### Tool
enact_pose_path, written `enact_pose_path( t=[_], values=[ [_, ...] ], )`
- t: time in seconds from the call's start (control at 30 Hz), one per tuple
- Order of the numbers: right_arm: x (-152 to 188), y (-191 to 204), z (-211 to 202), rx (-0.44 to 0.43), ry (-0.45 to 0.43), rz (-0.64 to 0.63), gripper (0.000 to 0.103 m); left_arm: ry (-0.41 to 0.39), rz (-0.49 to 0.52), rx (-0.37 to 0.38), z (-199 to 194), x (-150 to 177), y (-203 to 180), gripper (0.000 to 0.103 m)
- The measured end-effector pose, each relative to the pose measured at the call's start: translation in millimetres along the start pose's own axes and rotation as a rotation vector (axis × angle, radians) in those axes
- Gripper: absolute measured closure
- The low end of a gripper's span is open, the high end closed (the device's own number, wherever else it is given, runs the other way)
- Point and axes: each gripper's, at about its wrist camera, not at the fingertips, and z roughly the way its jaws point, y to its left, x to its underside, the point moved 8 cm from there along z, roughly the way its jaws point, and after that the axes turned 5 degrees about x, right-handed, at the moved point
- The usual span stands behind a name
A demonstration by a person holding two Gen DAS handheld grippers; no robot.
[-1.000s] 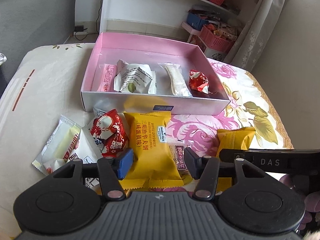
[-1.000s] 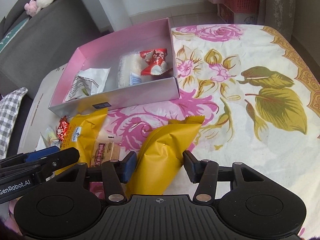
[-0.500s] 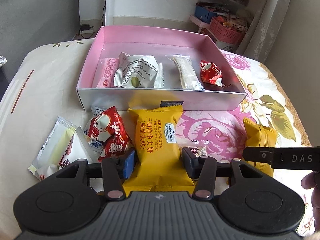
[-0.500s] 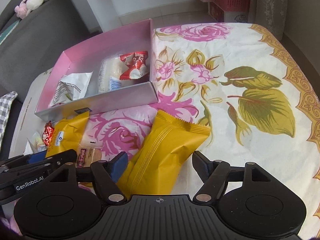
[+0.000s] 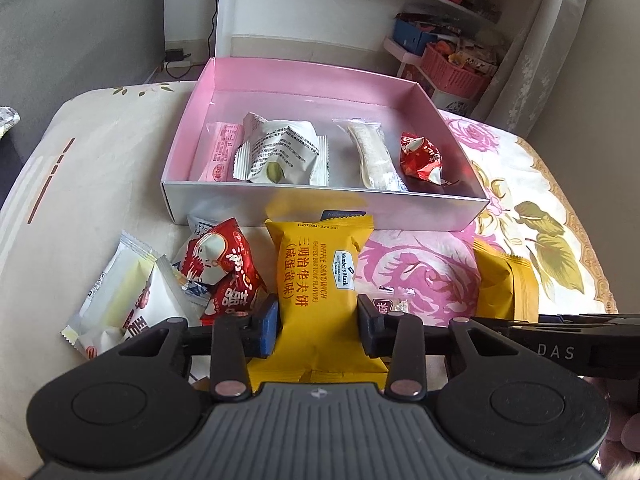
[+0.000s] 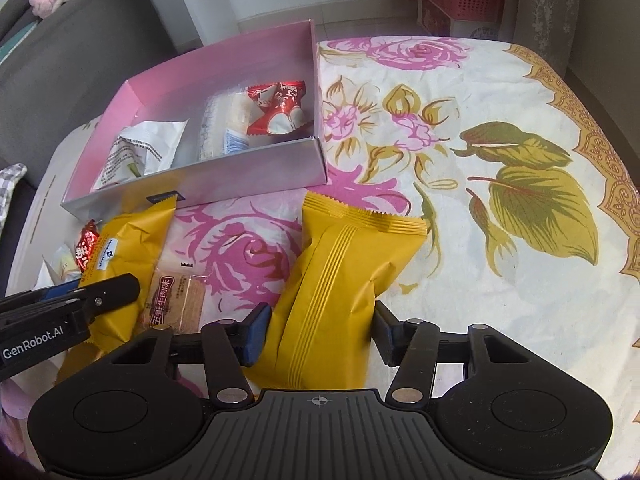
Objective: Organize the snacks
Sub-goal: 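Grasp a yellow pack with the left tool while the right grasps another yellow pack, then carry both yellow packs over the box with the left and right tools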
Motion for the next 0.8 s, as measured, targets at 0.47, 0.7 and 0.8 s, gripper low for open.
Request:
enact_pose_path(
  t=[0.47, 0.7, 0.8],
  values=[
    [-10.9, -2.4, -18.1, -0.052, -0.046, 0.047, 0.063, -0.044, -0.024, 0.061, -19.0, -10.5, -5.1, 0.068],
    [-21.4, -6.0, -30.2, -0.084, -0.075, 0.081, 0.063, -0.086, -0.038, 0.082, -30.2, -20.6, -6.8, 0.068],
    [-26.9, -7.8, -34.0, -0.098, -0.086, 0.097, 0.063, -0.106, -0.053, 0.083, -33.7, -25.4, -4.8, 0.068]
  ],
)
